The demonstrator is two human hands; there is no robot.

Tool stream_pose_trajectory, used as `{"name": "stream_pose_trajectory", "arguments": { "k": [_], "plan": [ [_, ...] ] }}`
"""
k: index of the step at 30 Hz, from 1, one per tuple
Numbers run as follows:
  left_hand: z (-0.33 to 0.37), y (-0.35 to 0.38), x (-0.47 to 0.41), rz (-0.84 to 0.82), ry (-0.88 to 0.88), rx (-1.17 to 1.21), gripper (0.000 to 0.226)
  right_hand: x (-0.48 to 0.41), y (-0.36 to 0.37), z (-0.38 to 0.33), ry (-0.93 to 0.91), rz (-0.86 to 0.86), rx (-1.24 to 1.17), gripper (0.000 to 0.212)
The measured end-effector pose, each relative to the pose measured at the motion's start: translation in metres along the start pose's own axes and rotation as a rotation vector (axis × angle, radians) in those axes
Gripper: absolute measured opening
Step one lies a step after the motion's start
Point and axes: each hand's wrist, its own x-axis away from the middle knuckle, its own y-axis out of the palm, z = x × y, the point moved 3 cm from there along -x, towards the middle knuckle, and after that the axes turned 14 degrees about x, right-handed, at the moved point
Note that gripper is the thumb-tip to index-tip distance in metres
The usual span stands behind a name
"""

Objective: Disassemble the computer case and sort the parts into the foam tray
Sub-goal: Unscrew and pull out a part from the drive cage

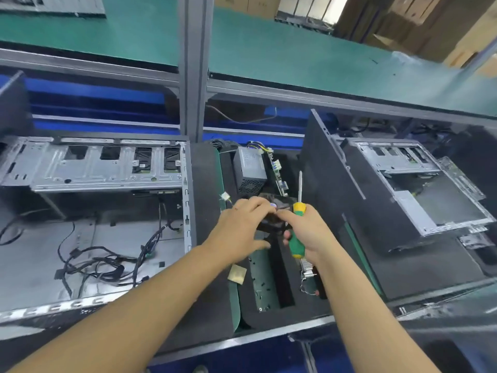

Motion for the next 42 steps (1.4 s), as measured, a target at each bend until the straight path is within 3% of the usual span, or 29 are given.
{"name": "stream_pose_trajectory", "arguments": {
  "k": [2,5,9,13,16,22,28,34,42],
  "plan": [
    [-0.013,-0.001,0.002,-0.100,-0.183,0.017,0.080,-0.004,-0.009,0.001,-0.067,0.081,0.215,0.039],
    [-0.031,-0.007,0.002,-0.258,-0.439,0.041,0.077,-0.011,-0.016,-0.002,-0.192,0.154,0.676,0.037],
    [-0.037,0.000,0.003,-0.480,-0.745,0.392,0.062,-0.016,-0.011,0.004,-0.264,0.228,1.112,0.040],
    [-0.034,0.006,-0.009,-0.491,-0.597,0.121,0.038,-0.021,-0.003,0.015,-0.301,0.237,1.240,0.034],
    [-0.039,0.006,-0.015,-0.413,-0.583,0.101,0.029,-0.029,0.009,0.028,-0.328,0.216,1.353,0.026],
    [-0.046,-0.002,-0.014,-0.255,-0.513,0.077,0.025,-0.062,0.027,0.043,-0.258,0.202,1.220,0.026],
    [-0.049,-0.005,-0.010,-0.268,-0.400,-0.161,0.026,-0.090,0.052,0.040,-0.243,0.214,1.231,0.029],
    [-0.053,0.000,-0.008,-0.280,-0.358,-0.157,0.022,-0.115,0.074,0.000,-0.349,0.280,1.297,0.015],
    [-0.055,-0.002,-0.007,-0.241,-0.354,-0.075,0.023,-0.147,0.086,-0.030,-0.383,0.306,1.368,0.021]
  ]
}}
